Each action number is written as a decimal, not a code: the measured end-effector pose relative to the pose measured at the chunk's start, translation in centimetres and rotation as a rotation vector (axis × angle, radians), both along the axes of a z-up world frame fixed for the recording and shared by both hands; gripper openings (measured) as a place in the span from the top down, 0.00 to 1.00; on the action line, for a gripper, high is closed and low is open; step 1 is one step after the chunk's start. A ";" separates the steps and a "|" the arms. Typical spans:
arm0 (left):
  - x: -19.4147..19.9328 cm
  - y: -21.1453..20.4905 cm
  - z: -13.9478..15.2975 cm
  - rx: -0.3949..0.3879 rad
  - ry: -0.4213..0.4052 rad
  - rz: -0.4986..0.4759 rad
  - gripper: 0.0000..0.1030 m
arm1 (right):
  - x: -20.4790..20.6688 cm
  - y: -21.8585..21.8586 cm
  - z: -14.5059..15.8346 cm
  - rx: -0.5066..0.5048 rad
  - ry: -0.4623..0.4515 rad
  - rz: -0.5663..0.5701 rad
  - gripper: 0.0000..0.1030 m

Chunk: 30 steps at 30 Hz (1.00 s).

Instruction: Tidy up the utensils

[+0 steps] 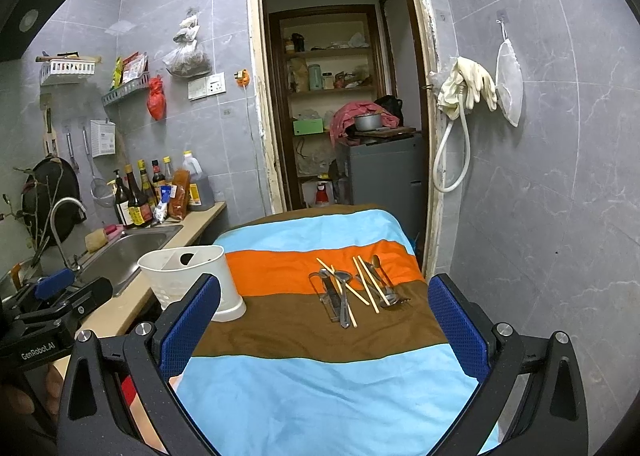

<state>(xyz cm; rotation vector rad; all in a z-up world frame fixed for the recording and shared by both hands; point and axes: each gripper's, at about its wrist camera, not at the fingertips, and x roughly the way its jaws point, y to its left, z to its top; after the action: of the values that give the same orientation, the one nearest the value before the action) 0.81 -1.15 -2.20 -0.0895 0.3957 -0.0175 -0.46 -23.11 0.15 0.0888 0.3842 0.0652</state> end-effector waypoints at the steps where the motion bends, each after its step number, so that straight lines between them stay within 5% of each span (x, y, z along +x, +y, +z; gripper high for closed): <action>1: 0.1 0.0 0.1 0.000 0.001 0.001 0.00 | 0.0 0.0 -0.1 0.000 0.000 0.000 0.01; 30: 1.0 -0.1 0.2 0.000 0.013 -0.009 0.00 | 0.6 0.3 0.6 0.003 -0.039 -0.009 0.01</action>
<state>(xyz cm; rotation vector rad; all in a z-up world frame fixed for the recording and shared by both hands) 1.81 -1.27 -2.00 -0.0880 0.4087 -0.0258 0.12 -22.79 0.71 0.0920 0.3447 0.0584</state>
